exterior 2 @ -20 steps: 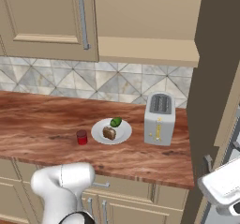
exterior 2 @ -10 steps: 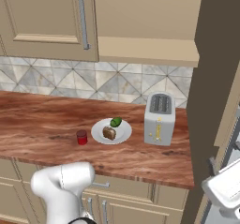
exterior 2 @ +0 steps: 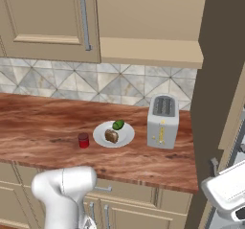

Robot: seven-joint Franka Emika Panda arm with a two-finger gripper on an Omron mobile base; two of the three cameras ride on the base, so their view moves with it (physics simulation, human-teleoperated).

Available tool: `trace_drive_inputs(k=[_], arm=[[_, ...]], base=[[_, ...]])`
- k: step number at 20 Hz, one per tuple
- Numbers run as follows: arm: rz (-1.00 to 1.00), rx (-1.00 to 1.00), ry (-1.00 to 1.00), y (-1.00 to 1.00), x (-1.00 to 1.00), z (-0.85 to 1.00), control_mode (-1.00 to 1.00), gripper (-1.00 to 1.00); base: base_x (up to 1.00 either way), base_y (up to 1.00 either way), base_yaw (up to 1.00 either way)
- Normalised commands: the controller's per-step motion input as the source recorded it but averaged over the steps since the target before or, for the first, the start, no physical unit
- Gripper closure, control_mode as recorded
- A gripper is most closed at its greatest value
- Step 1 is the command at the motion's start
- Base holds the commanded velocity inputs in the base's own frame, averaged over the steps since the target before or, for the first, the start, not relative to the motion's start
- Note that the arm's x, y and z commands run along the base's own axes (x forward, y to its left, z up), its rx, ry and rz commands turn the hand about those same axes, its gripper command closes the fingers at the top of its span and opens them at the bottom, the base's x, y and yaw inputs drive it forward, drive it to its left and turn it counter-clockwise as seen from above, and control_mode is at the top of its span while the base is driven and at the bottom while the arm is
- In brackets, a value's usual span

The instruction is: Pick the avocado and bread from the counter and place them on the plate. Then pick the jam from the cabinet and place it next to the plate. Lastly close the cabinet door.

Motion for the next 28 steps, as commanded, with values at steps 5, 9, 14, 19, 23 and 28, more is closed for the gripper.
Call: trace_drive_inputs(k=[5, 9, 14, 19, 23, 28], arm=[[0.00, 0.03, -0.03, 0.00, 0.82, 0.73, -1.00, -1.00], [0.00, 0.00, 0.00, 0.26, 0.81, 0.81, -1.00, -1.00], [0.00, -0.11, 0.00, 0.81, 0.62, 0.66, -1.00, -1.00], [0.00, -0.25, 0.08, 1.00, 0.66, 0.87, -1.00, -1.00], [0.00, -0.29, 0.19, 1.00, 0.74, 1.00, -1.00, -1.00], [0.00, -0.29, 0.26, 1.00, 0.84, 1.00, -1.00, -1.00]], base=[[0.00, 0.00, 0.00], [0.00, 0.00, 0.00], [0.00, 0.00, 0.00], [0.00, 0.00, 0.00], [0.00, 0.00, 0.00], [0.00, 0.00, 0.00]])
